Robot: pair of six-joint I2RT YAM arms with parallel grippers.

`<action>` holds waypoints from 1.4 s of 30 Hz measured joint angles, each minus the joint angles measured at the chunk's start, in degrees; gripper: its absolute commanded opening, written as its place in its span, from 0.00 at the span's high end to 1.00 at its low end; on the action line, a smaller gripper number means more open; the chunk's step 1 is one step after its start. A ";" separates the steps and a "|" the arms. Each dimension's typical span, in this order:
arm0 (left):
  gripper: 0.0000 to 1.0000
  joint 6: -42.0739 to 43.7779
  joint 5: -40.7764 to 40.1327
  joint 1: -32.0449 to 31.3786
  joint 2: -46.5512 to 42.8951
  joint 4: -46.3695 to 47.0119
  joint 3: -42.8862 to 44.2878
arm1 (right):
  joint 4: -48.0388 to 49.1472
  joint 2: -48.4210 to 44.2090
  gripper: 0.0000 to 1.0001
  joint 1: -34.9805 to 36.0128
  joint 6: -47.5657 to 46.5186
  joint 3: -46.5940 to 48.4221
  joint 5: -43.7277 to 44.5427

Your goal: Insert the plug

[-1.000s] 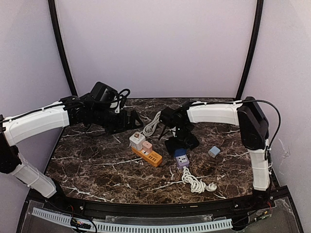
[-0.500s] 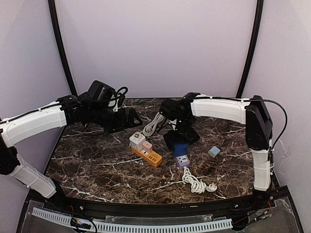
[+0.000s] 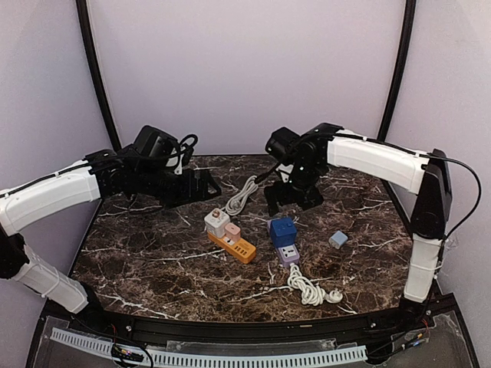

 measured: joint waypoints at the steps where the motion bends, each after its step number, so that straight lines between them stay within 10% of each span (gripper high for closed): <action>1: 0.00 0.24 -0.24 0.00 -0.17 -0.24 0.00 | 0.09 -0.92 0.01 -0.57 0.04 -0.20 0.04; 19: 0.00 2.64 -10.01 0.96 -8.13 -1.03 -0.13 | 5.55 -19.98 0.16 -16.24 9.31 -26.73 0.00; 42: 0.00 5.11 -7.58 1.25 -7.74 -1.31 -1.84 | 14.08 -9.44 0.23 -25.68 17.46 -36.74 -11.78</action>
